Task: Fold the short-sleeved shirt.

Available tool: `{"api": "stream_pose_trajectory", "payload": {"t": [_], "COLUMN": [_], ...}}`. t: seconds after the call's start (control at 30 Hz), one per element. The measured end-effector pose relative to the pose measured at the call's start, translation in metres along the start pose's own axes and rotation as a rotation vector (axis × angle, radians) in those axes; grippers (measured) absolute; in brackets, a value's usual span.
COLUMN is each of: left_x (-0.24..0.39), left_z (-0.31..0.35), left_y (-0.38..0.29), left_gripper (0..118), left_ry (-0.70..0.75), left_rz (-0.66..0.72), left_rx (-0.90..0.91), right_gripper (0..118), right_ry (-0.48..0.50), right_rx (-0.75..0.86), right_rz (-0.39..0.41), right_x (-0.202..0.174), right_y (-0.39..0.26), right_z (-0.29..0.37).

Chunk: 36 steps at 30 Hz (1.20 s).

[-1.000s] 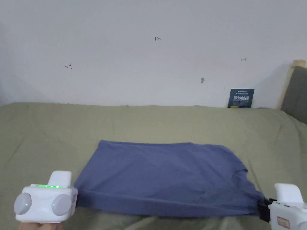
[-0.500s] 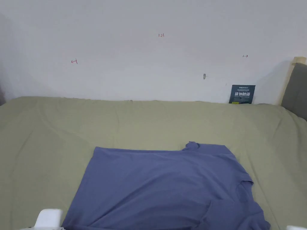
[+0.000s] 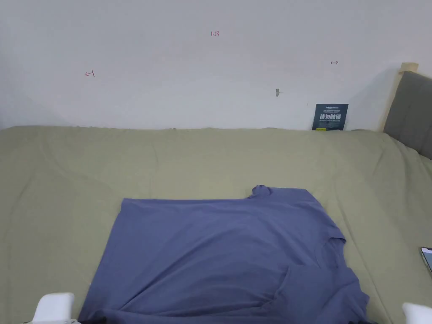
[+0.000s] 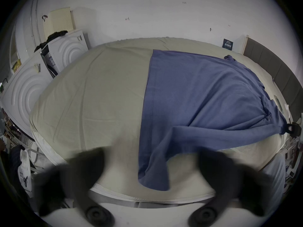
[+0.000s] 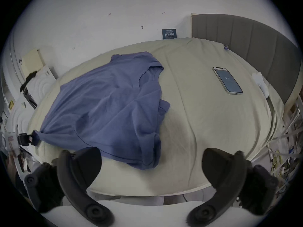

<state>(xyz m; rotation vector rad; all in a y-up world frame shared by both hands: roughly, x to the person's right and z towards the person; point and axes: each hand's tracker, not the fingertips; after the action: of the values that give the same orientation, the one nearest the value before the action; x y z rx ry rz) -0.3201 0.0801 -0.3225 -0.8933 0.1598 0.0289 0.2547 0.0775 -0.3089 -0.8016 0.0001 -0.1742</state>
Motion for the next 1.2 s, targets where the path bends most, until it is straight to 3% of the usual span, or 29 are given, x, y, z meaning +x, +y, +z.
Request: {"api": "stream_pose_trajectory", "payload": {"t": [0.17,0.23,0.27,0.3,0.33,0.37,0.5,1.03,1.07,1.1,1.13,1.2], "left_x": [-0.011,-0.014,-0.015,-0.018,-0.020,-0.021,-0.028,-0.040,-0.035,-0.035,-0.034,-0.028], "left_z": [0.031,0.048,0.060,0.068,0.072,0.074,0.081,0.037,0.034,0.027,0.019,0.033], "left_y": [0.008,0.007,0.007,0.006,0.005,0.002,-0.003,-0.011,-0.011,-0.012,-0.013,-0.004], "left_gripper": [113,105,91,54,14,0,0,4,28,89,118,114], "left_ry": [-0.072,-0.087,-0.105,-0.124,-0.123,-0.142,-0.103,-0.114,-0.098,-0.102,-0.126,-0.129], "left_rz": [0.063,0.070,0.072,0.081,0.075,0.092,0.077,0.116,0.105,0.091,0.080,0.079], "left_rx": [0.039,0.070,0.106,0.128,0.122,0.140,0.206,0.090,0.072,0.048,0.001,-0.004], "right_gripper": [118,104,80,33,1,0,0,0,0,0,0,0], "right_ry": [0.014,0.024,0.032,0.027,0.015,0.002,0.017,0.022,0.031,0.036,0.039,0.041], "right_rx": [0.012,0.081,0.109,0.134,0.157,0.192,0.245,0.206,0.194,0.184,0.177,0.158], "right_rz": [0.060,0.075,0.095,0.101,0.103,0.107,0.094,0.139,0.133,0.132,0.133,0.151], "right_x": [-0.024,-0.028,-0.030,-0.041,-0.041,-0.040,-0.040,-0.050,-0.049,-0.048,-0.048,-0.048], "right_y": [0.004,0.001,0.000,0.004,0.004,0.005,0.008,0.003,0.005,0.005,0.005,0.004], "right_z": [0.029,0.046,0.054,0.068,0.073,0.078,0.090,0.073,0.070,0.068,0.067,0.062]}}
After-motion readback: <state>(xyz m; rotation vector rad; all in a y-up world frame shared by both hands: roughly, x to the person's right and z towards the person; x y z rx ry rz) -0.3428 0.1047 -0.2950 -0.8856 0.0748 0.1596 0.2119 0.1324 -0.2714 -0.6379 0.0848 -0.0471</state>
